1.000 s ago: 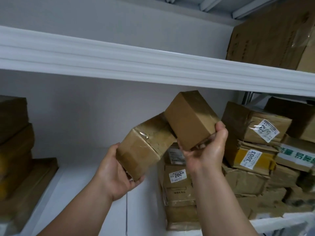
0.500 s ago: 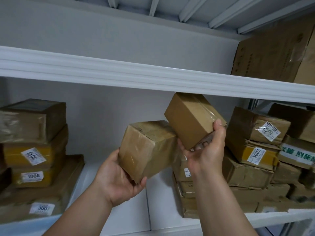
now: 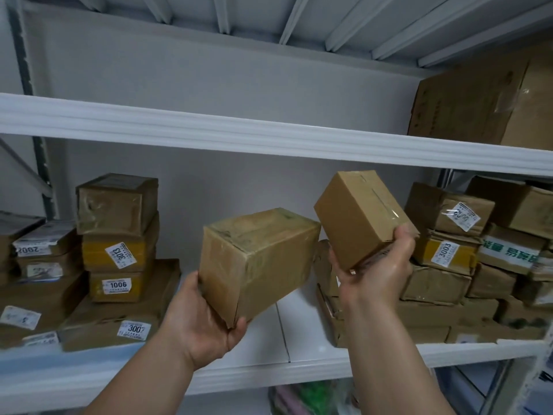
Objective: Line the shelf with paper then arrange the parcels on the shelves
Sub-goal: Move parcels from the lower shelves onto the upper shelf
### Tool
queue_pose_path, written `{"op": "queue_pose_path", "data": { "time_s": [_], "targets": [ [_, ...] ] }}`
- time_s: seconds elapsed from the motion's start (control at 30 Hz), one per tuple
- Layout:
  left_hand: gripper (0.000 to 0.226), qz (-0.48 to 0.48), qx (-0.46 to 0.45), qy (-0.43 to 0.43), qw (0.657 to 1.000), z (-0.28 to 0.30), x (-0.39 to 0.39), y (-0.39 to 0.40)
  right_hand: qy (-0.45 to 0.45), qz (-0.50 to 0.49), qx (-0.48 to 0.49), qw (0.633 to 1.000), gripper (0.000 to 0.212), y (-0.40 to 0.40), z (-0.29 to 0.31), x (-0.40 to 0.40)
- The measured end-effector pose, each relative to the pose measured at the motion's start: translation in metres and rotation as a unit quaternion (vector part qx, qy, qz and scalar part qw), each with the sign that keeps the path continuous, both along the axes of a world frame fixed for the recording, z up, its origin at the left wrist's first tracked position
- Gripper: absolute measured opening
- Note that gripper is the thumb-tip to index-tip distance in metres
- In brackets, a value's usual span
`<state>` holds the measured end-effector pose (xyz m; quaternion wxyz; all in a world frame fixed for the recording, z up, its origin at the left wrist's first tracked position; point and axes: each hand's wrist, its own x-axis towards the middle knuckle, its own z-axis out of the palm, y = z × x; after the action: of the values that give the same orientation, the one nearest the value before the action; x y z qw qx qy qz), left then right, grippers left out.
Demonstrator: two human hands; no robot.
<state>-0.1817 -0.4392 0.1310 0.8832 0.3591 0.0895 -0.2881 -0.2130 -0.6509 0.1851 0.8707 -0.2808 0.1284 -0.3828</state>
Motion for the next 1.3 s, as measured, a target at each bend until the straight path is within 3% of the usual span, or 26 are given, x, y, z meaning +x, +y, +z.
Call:
{"op": "queue_pose_path", "data": {
  "time_s": [0.27, 0.4, 0.57, 0.73, 0.9, 1.1, 1.3],
  "targets": [
    [0.05, 0.0, 0.052, -0.169, 0.984, 0.027, -0.036, -0.005, -0.006, -0.06, -0.103, 0.993, 0.053, 0.008, 0.011, -0.032],
    [0.062, -0.008, 0.077, -0.249, 0.965, 0.045, -0.059, -0.02, -0.021, -0.075, -0.158, 0.984, 0.066, -0.007, 0.018, -0.05],
    [0.059, 0.009, 0.101, -0.341, 0.935, 0.075, -0.09, -0.052, -0.07, -0.059, -0.206, 0.974, 0.076, -0.038, 0.035, -0.078],
    [0.034, 0.035, 0.119, -0.436, 0.892, 0.106, -0.122, -0.105, -0.12, -0.064, -0.239, 0.961, 0.075, -0.088, 0.064, -0.107],
    [0.06, 0.098, 0.141, -0.501, 0.848, 0.144, -0.142, -0.165, -0.103, -0.089, -0.307, 0.942, 0.086, -0.14, 0.099, -0.115],
    [0.065, 0.174, 0.177, -0.518, 0.818, 0.192, -0.132, -0.235, -0.117, -0.05, -0.325, 0.937, 0.075, -0.204, 0.144, -0.102],
    [0.084, 0.168, 0.257, -0.529, 0.791, 0.225, -0.094, -0.28, -0.08, -0.018, -0.326, 0.942, 0.071, -0.254, 0.173, -0.075]
  ]
}}
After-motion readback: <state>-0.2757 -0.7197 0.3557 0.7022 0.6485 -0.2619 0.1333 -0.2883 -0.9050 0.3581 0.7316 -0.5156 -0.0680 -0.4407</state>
